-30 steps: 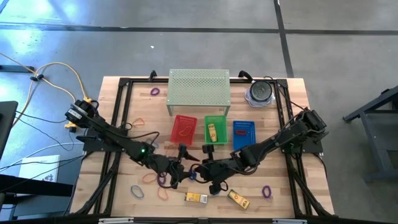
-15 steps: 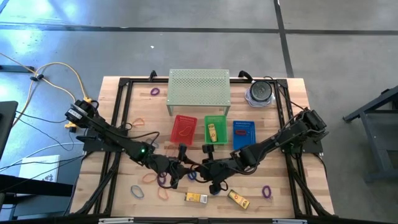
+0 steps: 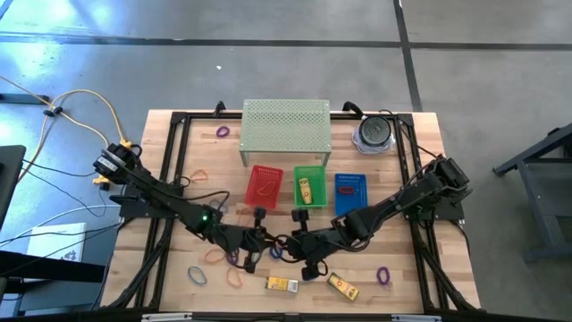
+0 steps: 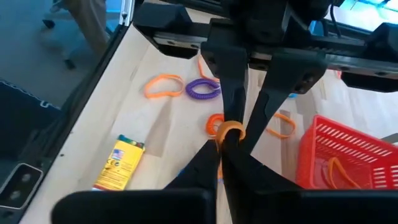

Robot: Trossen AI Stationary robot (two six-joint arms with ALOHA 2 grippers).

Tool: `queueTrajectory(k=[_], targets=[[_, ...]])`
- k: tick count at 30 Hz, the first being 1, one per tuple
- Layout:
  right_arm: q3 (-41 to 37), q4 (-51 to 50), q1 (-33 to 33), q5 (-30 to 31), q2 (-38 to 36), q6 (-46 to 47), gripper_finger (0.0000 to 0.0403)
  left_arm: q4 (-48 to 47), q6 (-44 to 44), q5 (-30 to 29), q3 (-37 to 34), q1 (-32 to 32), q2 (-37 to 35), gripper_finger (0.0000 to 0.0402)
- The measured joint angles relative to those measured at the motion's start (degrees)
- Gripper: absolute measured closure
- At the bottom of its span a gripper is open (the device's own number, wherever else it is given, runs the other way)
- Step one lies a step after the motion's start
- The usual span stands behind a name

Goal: Pick & Place Office Desk Supplies
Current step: Put the orange rubber band into the red bin

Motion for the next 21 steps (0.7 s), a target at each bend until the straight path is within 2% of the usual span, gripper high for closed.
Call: queueTrajectory(k=[3, 9, 13, 15, 17, 21], targets=[[0.0, 0.1, 0.0, 0.5, 0.0, 0.3, 0.0351, -1.4, -2.1, 0.0, 0.0, 0.0, 0.0, 0.04], [0.1, -0.3, 0.0, 5.6, -0.4, 2.4, 0.0272, -5.6, -5.7, -0.7, 0.0, 0.2, -1.4, 0.04], [0.1, -6.2, 0.0, 6.9, -1.8, 5.5, 0.0257, -14.1, -9.6, -6.2, 0.3, 1.0, -5.0, 0.0401], [0.1, -8.9, 0.0, 7.8, -2.8, 8.7, 0.0259, -21.0, -13.5, -6.2, 1.5, 3.0, -7.5, 0.0401], [0.1, -11.5, 0.0, 7.8, -3.9, 11.7, 0.0263, -28.6, -17.9, -4.0, 3.0, 6.3, -9.7, 0.0401], [0.1, -12.8, 0.0, 7.7, -4.4, 15.4, 0.0275, -39.4, -25.5, 6.0, 5.1, 15.7, -11.5, 0.0401]])
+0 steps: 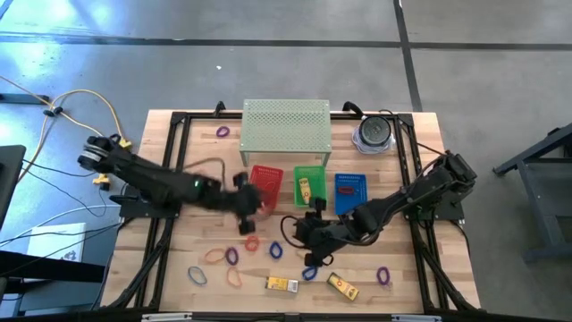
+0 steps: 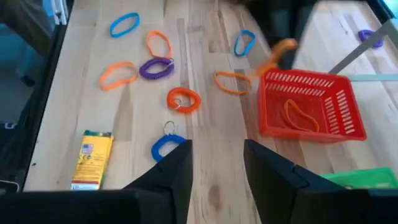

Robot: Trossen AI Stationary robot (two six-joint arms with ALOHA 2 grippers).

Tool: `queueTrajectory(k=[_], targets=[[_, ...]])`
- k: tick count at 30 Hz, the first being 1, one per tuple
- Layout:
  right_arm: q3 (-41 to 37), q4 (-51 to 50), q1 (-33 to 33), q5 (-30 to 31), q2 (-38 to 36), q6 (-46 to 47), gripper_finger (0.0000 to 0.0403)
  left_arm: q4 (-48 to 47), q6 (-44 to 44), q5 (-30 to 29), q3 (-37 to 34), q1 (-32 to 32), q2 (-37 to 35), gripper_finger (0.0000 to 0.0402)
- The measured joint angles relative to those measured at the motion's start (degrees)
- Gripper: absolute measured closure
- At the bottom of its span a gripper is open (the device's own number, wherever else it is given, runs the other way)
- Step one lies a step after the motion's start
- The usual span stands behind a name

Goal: Pick & Place Office Desk Supplies
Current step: Put the orange rubber band into the red bin, then put the purple spring keychain into the blue bin

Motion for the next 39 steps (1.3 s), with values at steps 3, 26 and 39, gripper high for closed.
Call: queueTrajectory(k=[3, 26, 39], targets=[[0.0, -0.4, 0.4, -0.3, 0.1, -0.2, 0.0283, -2.7, -1.0, 8.5, 0.2, 7.5, 0.4, 0.0401], [0.0, -1.6, 0.5, -0.5, 0.2, 1.1, 0.0293, -3.2, -6.3, 20.9, 0.2, 24.2, 8.8, 0.0317], [-0.1, -1.5, 0.2, -5.1, 0.2, 1.2, 0.0278, -13.5, -3.9, 21.8, 5.0, 24.9, 8.8, 0.0235]])
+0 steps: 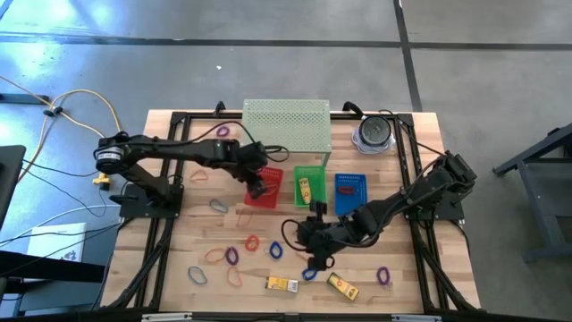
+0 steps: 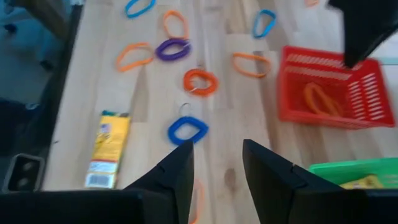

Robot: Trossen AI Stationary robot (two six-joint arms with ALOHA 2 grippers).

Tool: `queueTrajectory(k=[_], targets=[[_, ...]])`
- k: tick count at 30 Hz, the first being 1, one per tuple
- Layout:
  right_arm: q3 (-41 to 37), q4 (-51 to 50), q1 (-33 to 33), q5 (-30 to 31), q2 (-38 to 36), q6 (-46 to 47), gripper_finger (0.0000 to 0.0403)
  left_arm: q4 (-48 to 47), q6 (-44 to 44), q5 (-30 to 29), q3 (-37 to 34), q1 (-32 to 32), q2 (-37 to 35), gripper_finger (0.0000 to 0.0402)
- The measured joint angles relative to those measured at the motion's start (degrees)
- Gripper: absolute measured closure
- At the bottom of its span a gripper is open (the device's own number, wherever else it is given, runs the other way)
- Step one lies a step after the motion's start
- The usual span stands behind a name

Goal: Pick & Place Office Desk Supplies
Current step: Put the purple spring keychain into the blue bin

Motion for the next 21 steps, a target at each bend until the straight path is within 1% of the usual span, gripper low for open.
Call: queueTrajectory(k=[3, 9, 16, 21], targets=[[0.0, 0.1, 0.0, -1.3, 0.0, 0.0, 0.0279, -4.3, -0.2, -0.8, 2.8, -0.6, 0.0, 0.0235], [0.0, 0.0, -0.1, -1.2, 0.0, -0.5, 0.028, -9.4, -0.2, -0.9, 6.1, -2.1, -0.1, 0.0235], [0.0, -0.4, -0.3, -2.8, 0.0, -0.5, 0.028, -25.1, -2.8, -1.0, 12.3, -3.7, -0.1, 0.0235], [0.0, -0.8, -0.3, -2.9, 0.0, -0.4, 0.028, -38.8, -2.6, -0.4, 13.7, -5.5, -0.1, 0.0235]])
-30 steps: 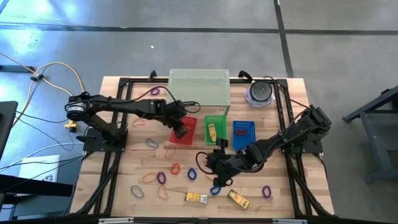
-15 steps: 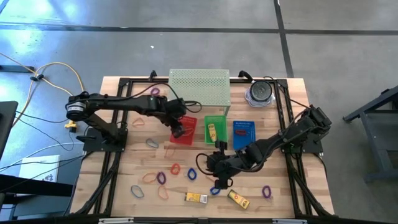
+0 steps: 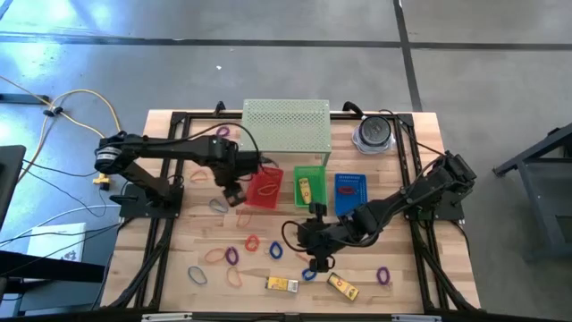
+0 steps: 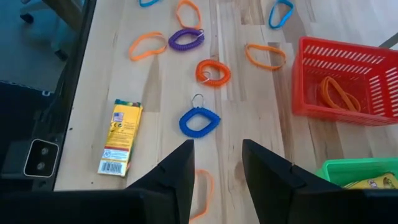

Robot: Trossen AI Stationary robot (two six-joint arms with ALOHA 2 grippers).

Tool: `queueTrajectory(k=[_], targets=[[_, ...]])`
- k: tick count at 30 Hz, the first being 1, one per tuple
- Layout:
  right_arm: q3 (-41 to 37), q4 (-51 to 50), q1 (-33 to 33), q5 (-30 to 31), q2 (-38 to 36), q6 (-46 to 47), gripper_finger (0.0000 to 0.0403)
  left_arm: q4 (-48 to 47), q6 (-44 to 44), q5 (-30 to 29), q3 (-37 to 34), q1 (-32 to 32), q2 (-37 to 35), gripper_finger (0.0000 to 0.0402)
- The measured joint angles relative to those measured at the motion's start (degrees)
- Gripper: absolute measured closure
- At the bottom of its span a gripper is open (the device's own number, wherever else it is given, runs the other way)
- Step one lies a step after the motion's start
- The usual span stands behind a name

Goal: Pick & Place Office Desk Supplies
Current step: Put the purple spring keychain into the blue bin

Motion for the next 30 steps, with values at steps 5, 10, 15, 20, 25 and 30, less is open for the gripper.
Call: queueTrajectory(k=[5, 10, 15, 20, 25, 30], targets=[[0.0, -1.1, 0.2, 0.0, 0.0, 0.3, 0.028, -10.8, 4.5, 0.0, -0.4, -1.4, 0.0, 0.0235], [0.0, -1.6, 0.0, 0.1, 0.0, 0.3, 0.028, -12.1, 12.3, 4.0, -0.7, -1.7, -1.3, 0.0235], [0.0, -3.5, 0.2, 0.2, 0.0, 0.8, 0.028, -11.1, 14.9, -0.3, -0.7, 5.6, -2.9, 0.0235], [0.0, -5.1, 0.3, 0.1, 0.0, 1.9, 0.028, -4.2, 21.5, -0.5, -1.2, 20.1, -4.5, 0.0235], [0.0, -5.9, 0.3, 0.2, 0.0, 1.9, 0.028, 2.9, 20.7, -1.4, -1.4, 37.1, -4.0, 0.0235], [0.0, -5.9, 0.3, 0.5, 0.0, 1.9, 0.028, 10.0, 10.7, -1.9, -1.4, 50.6, -2.6, 0.0235]])
